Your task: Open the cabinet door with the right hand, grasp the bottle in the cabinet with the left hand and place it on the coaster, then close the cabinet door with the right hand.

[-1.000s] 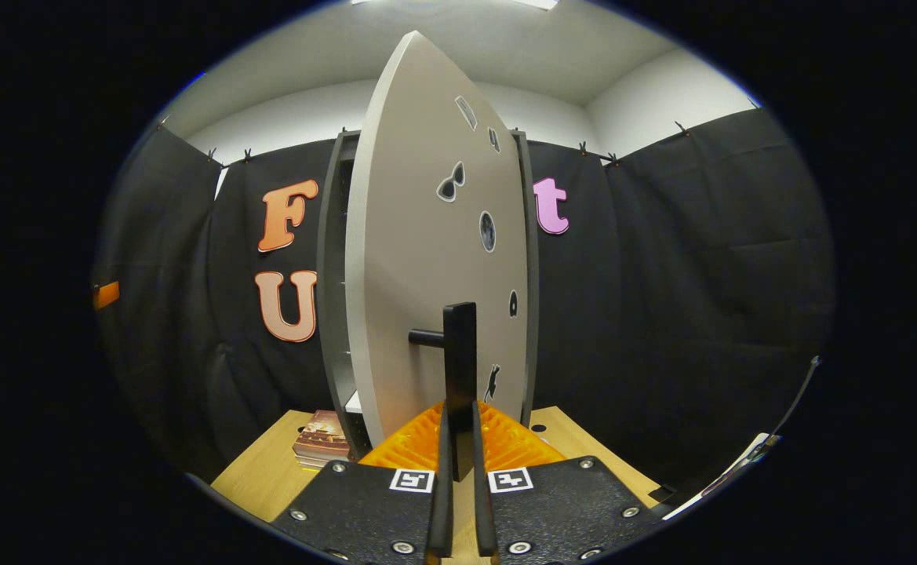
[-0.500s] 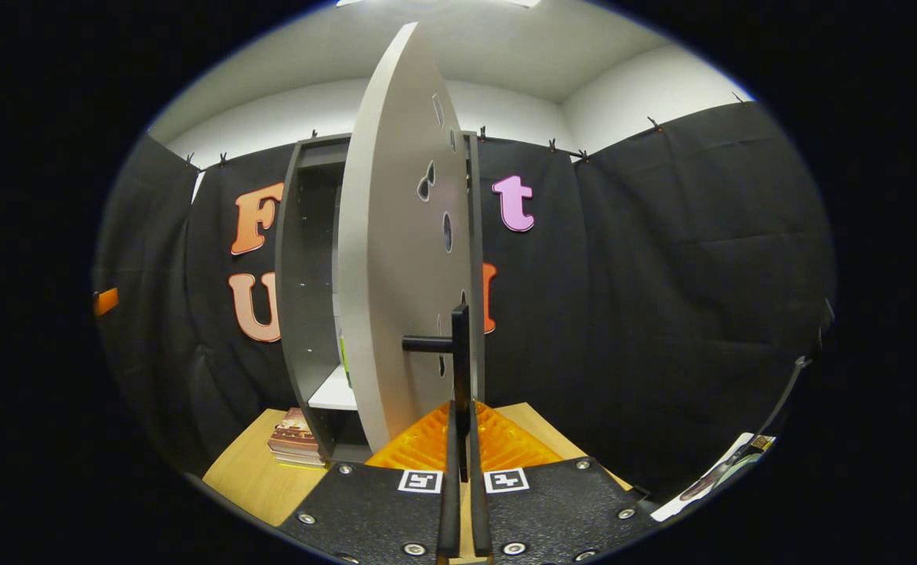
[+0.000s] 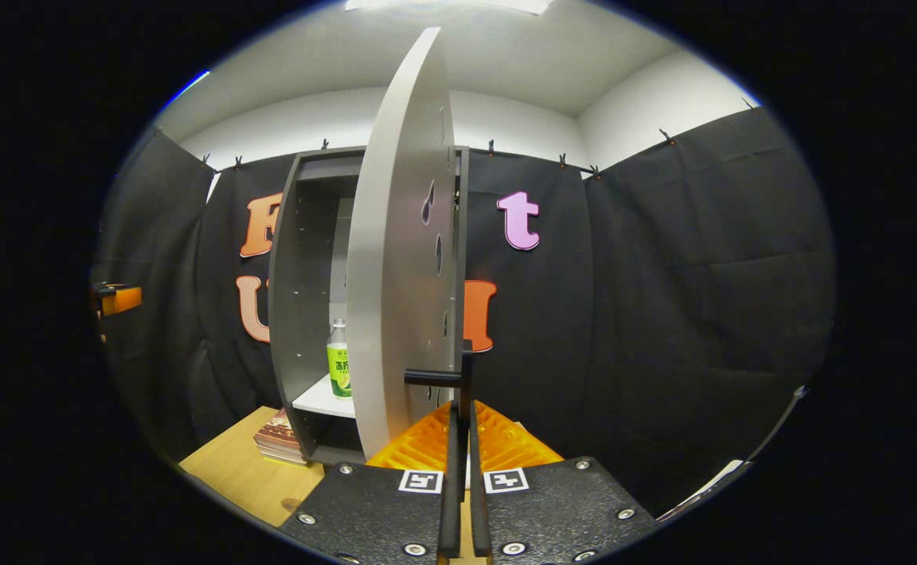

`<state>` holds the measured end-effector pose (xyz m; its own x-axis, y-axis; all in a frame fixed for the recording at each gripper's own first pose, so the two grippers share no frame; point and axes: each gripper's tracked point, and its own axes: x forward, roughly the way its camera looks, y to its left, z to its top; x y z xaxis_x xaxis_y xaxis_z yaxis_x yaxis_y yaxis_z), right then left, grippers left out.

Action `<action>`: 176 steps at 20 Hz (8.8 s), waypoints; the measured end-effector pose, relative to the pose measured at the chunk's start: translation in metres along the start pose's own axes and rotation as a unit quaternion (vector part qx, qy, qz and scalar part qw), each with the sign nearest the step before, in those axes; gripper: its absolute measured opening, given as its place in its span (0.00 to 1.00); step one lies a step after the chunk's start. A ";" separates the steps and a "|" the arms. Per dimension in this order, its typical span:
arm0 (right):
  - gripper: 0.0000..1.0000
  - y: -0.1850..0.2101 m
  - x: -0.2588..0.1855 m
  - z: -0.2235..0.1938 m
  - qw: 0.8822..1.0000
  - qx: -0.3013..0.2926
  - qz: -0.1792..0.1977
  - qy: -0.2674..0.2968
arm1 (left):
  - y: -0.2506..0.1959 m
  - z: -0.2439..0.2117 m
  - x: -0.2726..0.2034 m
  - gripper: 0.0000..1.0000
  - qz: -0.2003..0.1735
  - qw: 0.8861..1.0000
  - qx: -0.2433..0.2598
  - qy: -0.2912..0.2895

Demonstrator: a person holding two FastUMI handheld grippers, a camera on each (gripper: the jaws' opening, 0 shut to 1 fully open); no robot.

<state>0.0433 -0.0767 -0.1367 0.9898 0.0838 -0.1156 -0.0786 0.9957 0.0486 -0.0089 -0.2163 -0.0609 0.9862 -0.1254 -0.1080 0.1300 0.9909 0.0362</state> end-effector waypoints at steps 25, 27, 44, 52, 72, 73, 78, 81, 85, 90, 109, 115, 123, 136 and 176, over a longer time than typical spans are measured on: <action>0.72 -0.160 0.001 -0.014 0.998 0.048 -0.050 0.006 | -0.280 -0.056 0.160 0.97 -0.111 0.993 -0.032 0.014; 0.83 -0.168 0.001 -0.016 0.997 0.044 -0.057 0.007 | -0.287 -0.065 0.183 0.97 -0.104 0.994 -0.028 0.012; 0.99 -0.226 0.018 -0.031 0.989 0.041 -0.139 0.028 | -0.303 -0.154 0.336 0.96 -0.074 0.994 -0.038 0.065; 0.93 -0.227 0.019 -0.035 0.988 0.042 -0.147 0.036 | -0.301 -0.152 0.332 0.81 -0.080 0.993 -0.046 0.069; 0.93 -0.181 0.015 -0.026 0.995 0.036 -0.085 0.031 | -0.186 -0.180 0.184 0.80 -0.025 0.996 -0.057 0.068; 0.93 -0.179 0.016 -0.027 0.995 0.037 -0.083 0.033 | -0.179 -0.188 0.176 0.82 -0.021 0.995 -0.061 0.073; 0.93 -0.171 0.015 -0.033 0.996 0.035 -0.076 0.044 | -0.142 -0.232 0.140 0.81 0.001 0.991 -0.096 0.095; 0.93 -0.168 0.010 -0.038 0.996 0.034 -0.072 0.049 | -0.124 -0.266 0.122 0.81 0.014 0.988 -0.106 0.114; 0.93 -0.171 0.010 -0.045 0.995 0.033 -0.076 0.058 | -0.115 -0.326 0.096 0.81 0.031 0.981 -0.115 0.155; 0.93 -0.173 0.010 -0.054 0.994 0.036 -0.080 0.072 | -0.116 -0.392 0.072 0.81 0.043 0.974 -0.110 0.193; 0.93 -0.159 0.025 -0.072 0.991 0.031 -0.082 0.106 | -0.138 -0.470 0.043 0.83 0.043 0.980 -0.027 0.193; 0.99 -0.153 0.021 -0.073 0.991 0.044 -0.075 0.106 | -0.130 -0.470 0.030 0.85 0.049 0.977 -0.022 0.204; 0.93 -0.135 0.015 -0.073 0.992 0.037 -0.056 0.107 | -0.129 -0.465 0.018 0.91 0.044 0.977 -0.019 0.207; 0.99 -0.109 0.014 -0.070 0.994 0.029 -0.030 0.102 | -0.123 -0.399 -0.031 0.99 0.027 0.979 -0.051 0.197; 0.91 0.213 0.166 -0.067 0.990 0.028 0.112 0.076 | 0.167 -0.162 -0.010 0.99 0.067 0.994 -0.047 0.076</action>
<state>0.1827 0.1522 -0.2118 0.9186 0.3109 -0.2441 -0.2824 0.9483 0.1451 -0.0134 -0.0420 -0.2145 0.9664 0.0089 -0.2568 -0.0177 0.9993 -0.0318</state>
